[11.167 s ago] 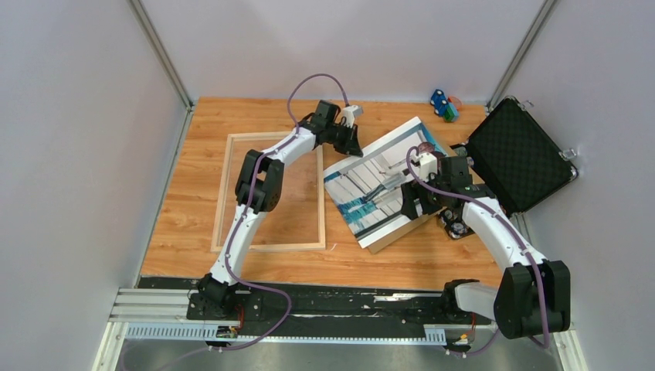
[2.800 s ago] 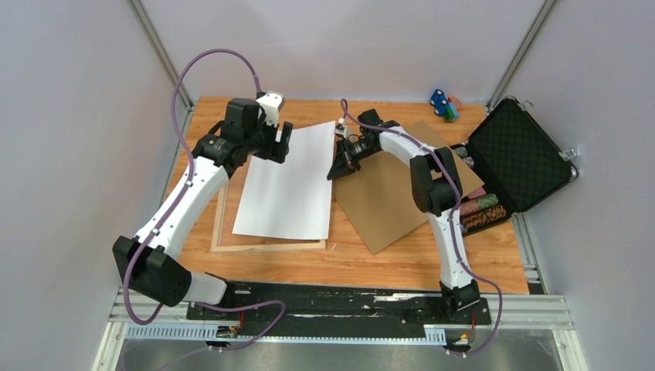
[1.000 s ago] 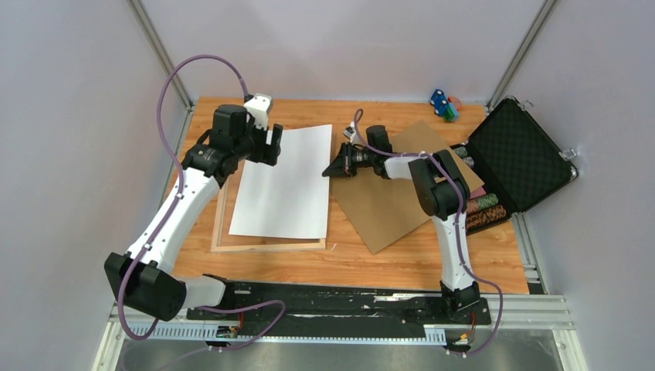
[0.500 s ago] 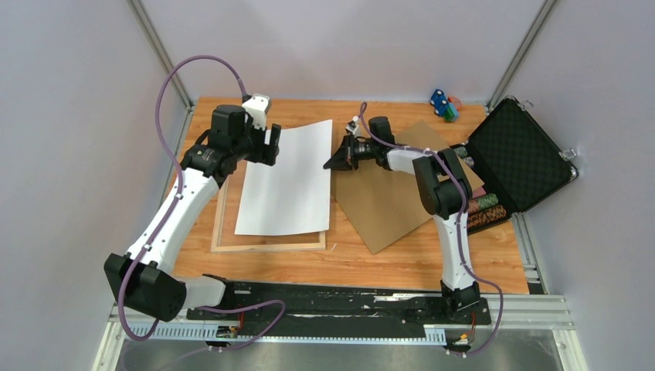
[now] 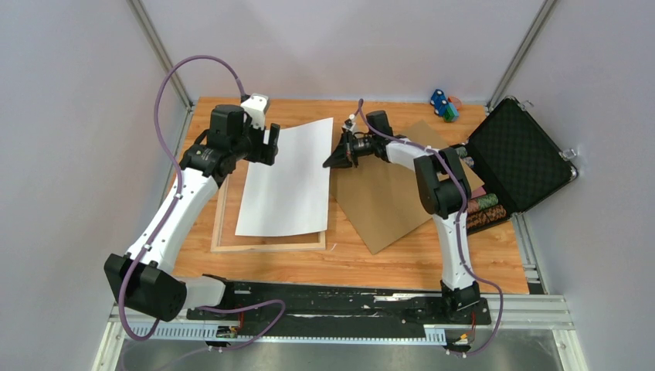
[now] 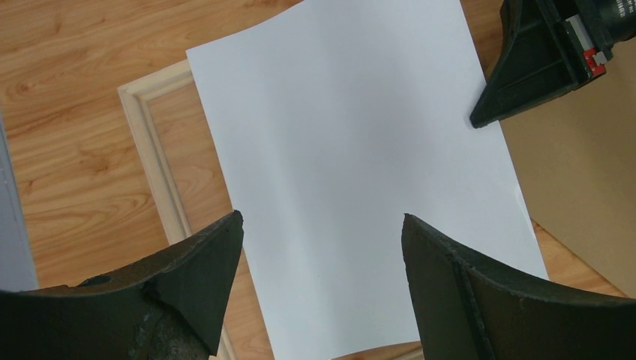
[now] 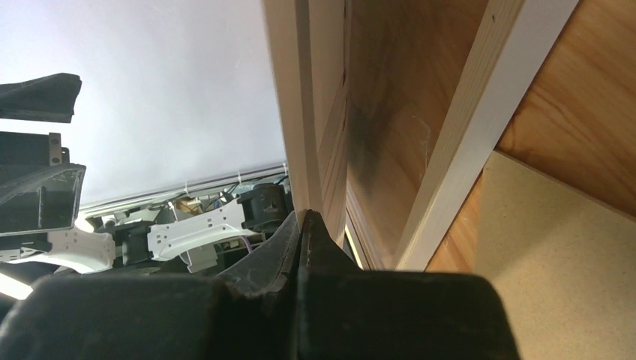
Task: Put the photo into the frame
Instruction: Turn over the photo from the photo frame.
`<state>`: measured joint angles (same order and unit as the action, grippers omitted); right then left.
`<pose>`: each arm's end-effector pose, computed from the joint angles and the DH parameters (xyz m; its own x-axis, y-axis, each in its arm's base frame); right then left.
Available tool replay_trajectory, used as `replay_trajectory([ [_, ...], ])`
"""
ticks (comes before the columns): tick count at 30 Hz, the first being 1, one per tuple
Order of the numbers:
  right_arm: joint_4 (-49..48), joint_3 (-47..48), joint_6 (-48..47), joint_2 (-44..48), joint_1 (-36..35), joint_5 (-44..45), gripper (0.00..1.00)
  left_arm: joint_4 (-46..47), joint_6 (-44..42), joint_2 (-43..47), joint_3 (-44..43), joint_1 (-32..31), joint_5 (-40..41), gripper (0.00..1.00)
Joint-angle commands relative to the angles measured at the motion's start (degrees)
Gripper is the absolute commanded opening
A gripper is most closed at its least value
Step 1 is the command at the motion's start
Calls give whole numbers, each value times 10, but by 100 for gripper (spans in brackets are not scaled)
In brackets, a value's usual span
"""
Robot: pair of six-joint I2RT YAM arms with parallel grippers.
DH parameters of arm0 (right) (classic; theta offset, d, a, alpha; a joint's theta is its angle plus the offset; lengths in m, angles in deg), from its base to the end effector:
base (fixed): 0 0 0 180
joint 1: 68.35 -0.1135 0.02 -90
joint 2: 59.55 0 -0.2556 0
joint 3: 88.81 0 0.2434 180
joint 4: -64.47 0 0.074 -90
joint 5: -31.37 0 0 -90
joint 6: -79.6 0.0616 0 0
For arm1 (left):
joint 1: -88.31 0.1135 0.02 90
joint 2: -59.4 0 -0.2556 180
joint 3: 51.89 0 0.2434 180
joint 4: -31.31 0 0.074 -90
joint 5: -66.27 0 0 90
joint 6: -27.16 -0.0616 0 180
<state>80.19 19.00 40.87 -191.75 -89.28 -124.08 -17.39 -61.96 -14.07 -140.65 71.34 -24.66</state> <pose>0.4372 0.2272 0.1382 -0.9992 -0.0351 -0.0214 -0.0300 0.2669 0.9633 0.2821 -0.0871 0.3481 -0.5313 0.1461 -0.8345 0.2967 0.9547 -0.0218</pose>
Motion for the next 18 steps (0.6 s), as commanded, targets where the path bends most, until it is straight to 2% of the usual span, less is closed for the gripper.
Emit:
replay_trajectory([
  [1, 54, 45, -28, -26, -1, -21, 0, 15, -7, 8, -5, 5, 3, 85],
  [12, 74, 117, -64, -79, -8, 3, 0, 17, -8, 8, 0, 8, 6, 85],
  [18, 20, 97, -59, -83, -12, 2, 9, 20, -8, 11, 2, 9, 5, 85],
])
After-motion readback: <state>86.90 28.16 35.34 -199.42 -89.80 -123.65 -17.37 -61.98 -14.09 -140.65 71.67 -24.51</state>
